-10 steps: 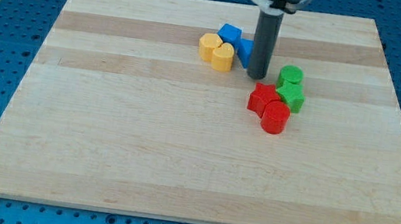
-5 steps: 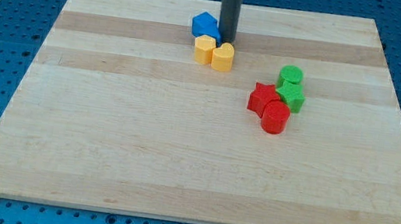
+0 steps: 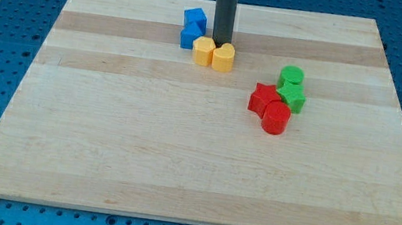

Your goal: Seperate the yellow hexagon and yellow heart

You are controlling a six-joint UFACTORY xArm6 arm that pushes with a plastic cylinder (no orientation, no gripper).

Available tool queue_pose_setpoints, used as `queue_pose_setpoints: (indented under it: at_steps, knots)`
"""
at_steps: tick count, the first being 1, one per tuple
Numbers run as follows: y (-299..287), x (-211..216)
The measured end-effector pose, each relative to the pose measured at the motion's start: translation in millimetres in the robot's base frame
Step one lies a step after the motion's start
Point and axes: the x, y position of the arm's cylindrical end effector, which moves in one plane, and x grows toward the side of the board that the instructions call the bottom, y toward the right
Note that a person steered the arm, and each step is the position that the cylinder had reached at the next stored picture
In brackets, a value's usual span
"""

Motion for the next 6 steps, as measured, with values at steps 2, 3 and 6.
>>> queue_pose_setpoints:
  at_steps: [2, 3, 6]
  knots:
    - [-3.0, 40.6]
    - [-3.0, 53.2]
    - [18.0, 82.4]
